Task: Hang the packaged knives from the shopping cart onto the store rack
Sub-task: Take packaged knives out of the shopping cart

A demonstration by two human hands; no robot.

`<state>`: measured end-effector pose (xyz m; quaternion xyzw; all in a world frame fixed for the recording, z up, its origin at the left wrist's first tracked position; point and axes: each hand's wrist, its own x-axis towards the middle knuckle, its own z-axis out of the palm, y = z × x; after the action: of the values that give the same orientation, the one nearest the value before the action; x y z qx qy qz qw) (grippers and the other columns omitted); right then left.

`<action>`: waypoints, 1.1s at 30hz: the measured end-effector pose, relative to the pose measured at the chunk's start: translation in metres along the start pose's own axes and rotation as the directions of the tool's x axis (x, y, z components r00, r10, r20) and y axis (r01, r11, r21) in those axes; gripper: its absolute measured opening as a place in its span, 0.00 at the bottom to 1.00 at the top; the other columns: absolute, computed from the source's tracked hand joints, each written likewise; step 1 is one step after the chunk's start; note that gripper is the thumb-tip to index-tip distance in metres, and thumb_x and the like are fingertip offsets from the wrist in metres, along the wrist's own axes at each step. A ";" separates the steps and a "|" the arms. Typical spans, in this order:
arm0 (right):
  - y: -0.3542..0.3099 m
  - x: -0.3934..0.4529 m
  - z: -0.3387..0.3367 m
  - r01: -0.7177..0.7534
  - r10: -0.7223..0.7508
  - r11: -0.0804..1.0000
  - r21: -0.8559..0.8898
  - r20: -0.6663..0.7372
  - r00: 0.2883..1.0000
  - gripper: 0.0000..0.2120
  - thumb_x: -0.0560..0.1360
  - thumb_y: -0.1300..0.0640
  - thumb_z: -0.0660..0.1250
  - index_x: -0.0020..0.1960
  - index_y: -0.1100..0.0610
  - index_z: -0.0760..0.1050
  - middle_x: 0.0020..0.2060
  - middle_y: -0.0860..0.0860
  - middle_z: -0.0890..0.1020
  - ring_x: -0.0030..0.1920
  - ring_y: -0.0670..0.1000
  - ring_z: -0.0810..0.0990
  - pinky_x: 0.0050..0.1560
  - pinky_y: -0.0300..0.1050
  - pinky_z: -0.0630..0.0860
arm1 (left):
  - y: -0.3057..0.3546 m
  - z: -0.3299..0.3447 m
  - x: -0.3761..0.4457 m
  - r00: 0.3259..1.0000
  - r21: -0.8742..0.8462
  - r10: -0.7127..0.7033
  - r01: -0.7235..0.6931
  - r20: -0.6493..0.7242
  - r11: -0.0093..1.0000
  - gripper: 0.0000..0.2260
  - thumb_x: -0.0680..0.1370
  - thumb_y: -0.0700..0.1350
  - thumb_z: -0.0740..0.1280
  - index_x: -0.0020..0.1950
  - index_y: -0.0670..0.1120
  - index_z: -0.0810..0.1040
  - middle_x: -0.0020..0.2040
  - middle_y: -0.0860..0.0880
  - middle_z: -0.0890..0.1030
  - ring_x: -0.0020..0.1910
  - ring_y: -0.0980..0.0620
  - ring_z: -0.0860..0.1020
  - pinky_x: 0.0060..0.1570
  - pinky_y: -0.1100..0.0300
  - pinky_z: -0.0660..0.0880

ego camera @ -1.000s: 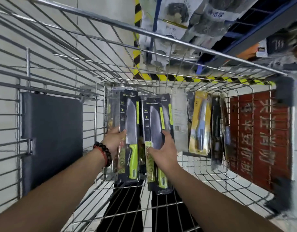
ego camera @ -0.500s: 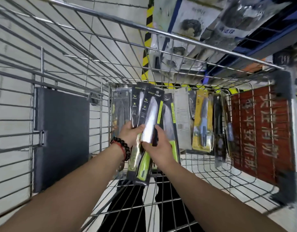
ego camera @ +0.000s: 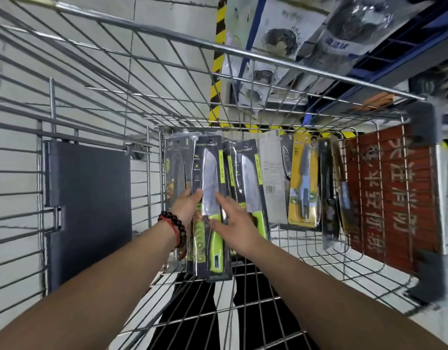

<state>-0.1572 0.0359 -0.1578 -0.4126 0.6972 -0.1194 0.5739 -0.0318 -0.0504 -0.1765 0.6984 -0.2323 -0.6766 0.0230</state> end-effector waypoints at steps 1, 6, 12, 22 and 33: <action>-0.002 -0.001 -0.002 -0.001 0.001 1.000 0.003 0.005 1.000 0.33 0.78 0.46 0.64 0.78 0.42 0.52 0.79 0.48 0.56 0.78 0.48 0.54 0.77 0.56 0.54 | 0.000 0.001 0.000 1.000 0.002 -0.003 0.003 -0.005 1.000 0.28 0.80 0.55 0.62 0.77 0.51 0.56 0.77 0.45 0.60 0.73 0.41 0.63 0.70 0.40 0.62; -0.002 -0.003 -0.002 -0.012 0.012 1.000 0.017 -0.017 1.000 0.33 0.78 0.48 0.64 0.78 0.44 0.54 0.77 0.48 0.60 0.73 0.50 0.66 0.75 0.52 0.61 | 0.004 0.005 -0.007 1.000 0.000 -0.006 0.006 -0.027 1.000 0.26 0.80 0.54 0.61 0.76 0.48 0.59 0.76 0.44 0.62 0.72 0.42 0.64 0.71 0.43 0.62; -0.004 -0.007 -0.001 -0.039 0.040 0.999 0.033 -0.016 0.999 0.33 0.78 0.48 0.64 0.78 0.41 0.53 0.79 0.49 0.56 0.75 0.49 0.62 0.74 0.45 0.58 | 0.001 0.007 -0.015 0.999 -0.047 0.023 -0.022 0.035 0.999 0.38 0.76 0.57 0.68 0.78 0.47 0.52 0.77 0.46 0.61 0.73 0.45 0.64 0.67 0.51 0.63; 0.011 -0.025 -0.004 0.005 -0.006 1.000 0.013 0.031 0.999 0.33 0.76 0.48 0.64 0.78 0.42 0.54 0.76 0.49 0.62 0.75 0.50 0.61 0.75 0.51 0.60 | -0.011 0.019 -0.033 1.000 -0.034 0.017 -0.018 -0.011 0.999 0.36 0.77 0.48 0.69 0.78 0.42 0.52 0.69 0.42 0.72 0.53 0.50 0.75 0.49 0.56 0.74; 0.057 -0.015 -0.032 -0.284 0.310 0.946 0.159 -0.175 0.935 0.21 0.78 0.53 0.65 0.70 0.54 0.69 0.59 0.53 0.78 0.45 0.56 0.82 0.47 0.55 0.81 | -0.050 0.026 -0.010 0.996 -0.167 -0.026 0.011 -0.089 0.986 0.40 0.70 0.52 0.74 0.77 0.51 0.58 0.72 0.44 0.70 0.62 0.39 0.76 0.55 0.38 0.76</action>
<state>-0.2113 0.0728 -0.1737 -0.2500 0.7956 -0.1173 0.5392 -0.0416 0.0055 -0.1868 0.7262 -0.1670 -0.6614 0.0855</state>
